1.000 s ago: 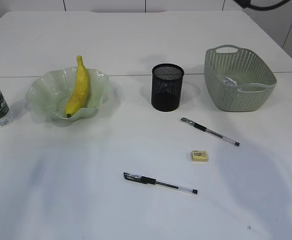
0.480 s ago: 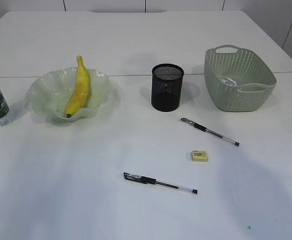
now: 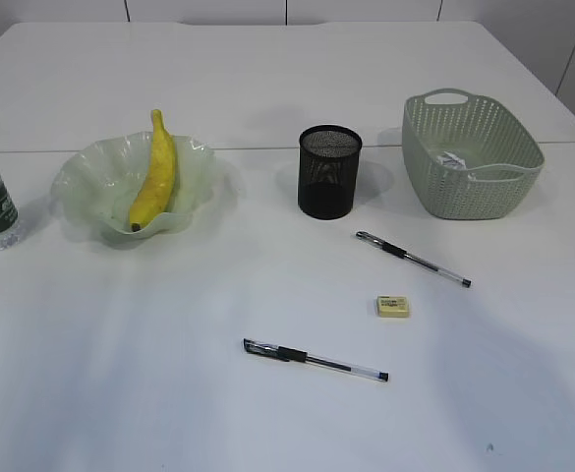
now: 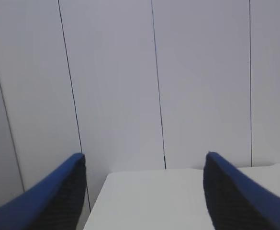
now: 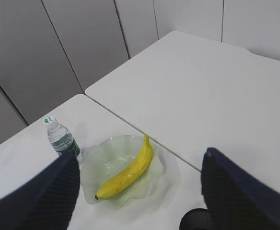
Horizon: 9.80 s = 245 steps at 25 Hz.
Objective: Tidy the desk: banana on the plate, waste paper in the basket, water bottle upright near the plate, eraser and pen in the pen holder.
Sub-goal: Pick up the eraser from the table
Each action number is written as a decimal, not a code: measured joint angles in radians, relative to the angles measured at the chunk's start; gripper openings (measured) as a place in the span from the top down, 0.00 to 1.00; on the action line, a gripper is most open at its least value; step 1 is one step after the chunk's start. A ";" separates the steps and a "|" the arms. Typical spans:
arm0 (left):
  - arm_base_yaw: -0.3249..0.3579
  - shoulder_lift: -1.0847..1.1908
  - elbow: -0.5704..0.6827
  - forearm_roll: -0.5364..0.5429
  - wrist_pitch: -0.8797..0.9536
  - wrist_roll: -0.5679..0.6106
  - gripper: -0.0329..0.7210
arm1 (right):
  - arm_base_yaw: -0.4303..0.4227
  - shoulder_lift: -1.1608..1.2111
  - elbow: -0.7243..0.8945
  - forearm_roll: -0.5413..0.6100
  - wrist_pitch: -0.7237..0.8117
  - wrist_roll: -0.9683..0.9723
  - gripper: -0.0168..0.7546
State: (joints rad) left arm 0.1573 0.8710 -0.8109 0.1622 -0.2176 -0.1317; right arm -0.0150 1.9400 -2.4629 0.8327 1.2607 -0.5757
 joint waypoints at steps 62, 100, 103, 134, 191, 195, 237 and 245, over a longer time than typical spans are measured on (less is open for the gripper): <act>0.000 -0.023 0.000 0.133 0.064 0.000 0.24 | 0.002 -0.582 0.769 -0.737 -0.084 0.348 0.22; 0.000 -0.023 0.000 0.138 0.076 0.000 0.24 | 0.056 -0.611 1.257 -0.722 -0.353 0.009 0.28; 0.000 -0.023 0.000 0.138 0.081 0.000 0.24 | 0.056 -0.584 1.257 -0.722 -0.353 -0.012 0.28; 0.000 -0.023 0.000 0.164 0.152 0.000 0.24 | 0.056 -0.369 1.257 -0.555 -0.412 -0.674 0.28; 0.000 -0.023 0.000 0.206 0.232 0.000 0.24 | 0.241 0.022 1.255 -0.318 -0.667 -1.038 0.28; 0.000 -0.023 0.000 0.218 0.232 0.000 0.24 | 0.241 0.023 1.255 -0.317 -0.667 -1.040 0.28; 0.000 -0.023 0.000 0.224 0.247 0.000 0.25 | 0.243 0.103 1.253 -0.325 -0.688 -1.076 0.29; 0.000 -0.023 0.000 0.224 0.277 0.000 0.26 | 0.243 0.110 1.249 -0.321 -0.674 -1.073 0.33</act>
State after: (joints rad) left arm 0.1573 0.8478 -0.8109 0.3867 0.0590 -0.1317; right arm 0.2277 2.0497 -1.2141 0.5113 0.5871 -1.6484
